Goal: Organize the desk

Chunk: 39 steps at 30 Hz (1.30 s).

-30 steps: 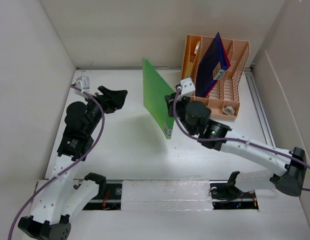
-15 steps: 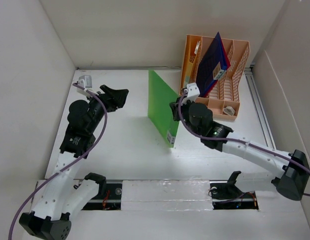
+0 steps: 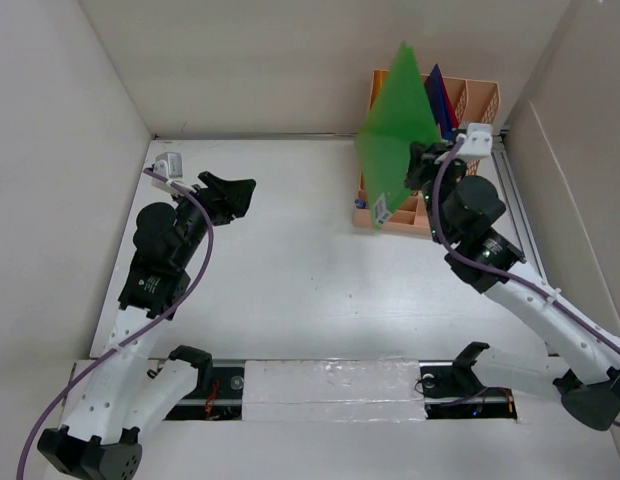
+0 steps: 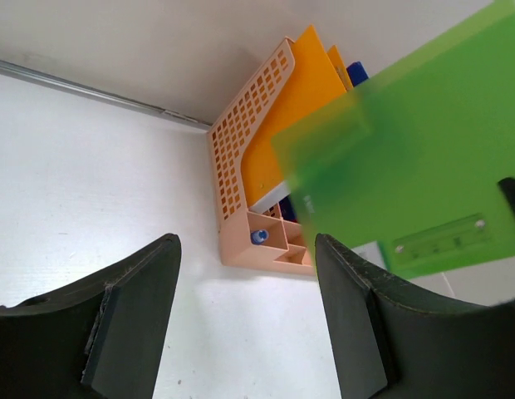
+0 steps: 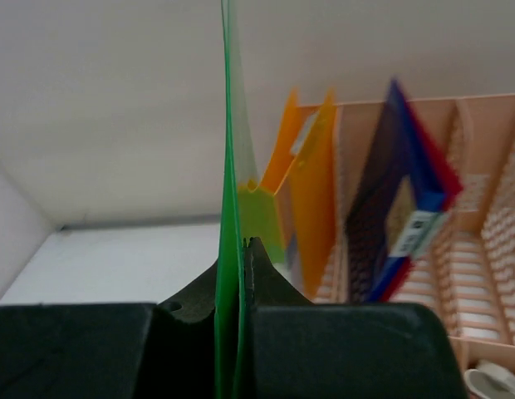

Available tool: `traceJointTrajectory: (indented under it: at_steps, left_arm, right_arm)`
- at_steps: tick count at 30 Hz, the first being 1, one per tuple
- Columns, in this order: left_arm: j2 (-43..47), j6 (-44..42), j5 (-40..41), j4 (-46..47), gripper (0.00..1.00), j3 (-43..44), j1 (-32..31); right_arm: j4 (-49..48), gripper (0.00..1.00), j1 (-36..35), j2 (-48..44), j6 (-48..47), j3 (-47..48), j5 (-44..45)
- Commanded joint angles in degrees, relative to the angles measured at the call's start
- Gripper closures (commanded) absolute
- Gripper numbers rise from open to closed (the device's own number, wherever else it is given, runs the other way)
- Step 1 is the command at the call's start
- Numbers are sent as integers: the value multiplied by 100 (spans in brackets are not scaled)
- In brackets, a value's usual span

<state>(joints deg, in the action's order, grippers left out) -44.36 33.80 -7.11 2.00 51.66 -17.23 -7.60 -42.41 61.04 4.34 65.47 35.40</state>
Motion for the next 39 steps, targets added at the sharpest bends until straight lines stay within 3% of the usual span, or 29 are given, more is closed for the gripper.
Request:
traceJointTrajectory:
  at_steps: [1, 10, 20, 32, 39]
  left_arm:
    - [94, -119, 96, 266, 39, 2, 1]
    - [24, -137, 228, 169, 39, 46, 1]
    - [-2, -163, 307, 196, 39, 55, 1]
    - [15, -163, 272, 213, 39, 37, 1]
    - [-20, -172, 246, 196, 39, 37, 1]
  right_arm:
    - [-304, 100, 364, -346, -328, 457, 302]
    - [-84, 100, 1129, -435, -320, 1046, -235]
    - [-207, 100, 1305, -417, -364, 1723, -867]
    - [-93, 100, 1622, -207, -741, 1758, -473]
    - [109, 100, 2254, 197, -646, 2013, -929]
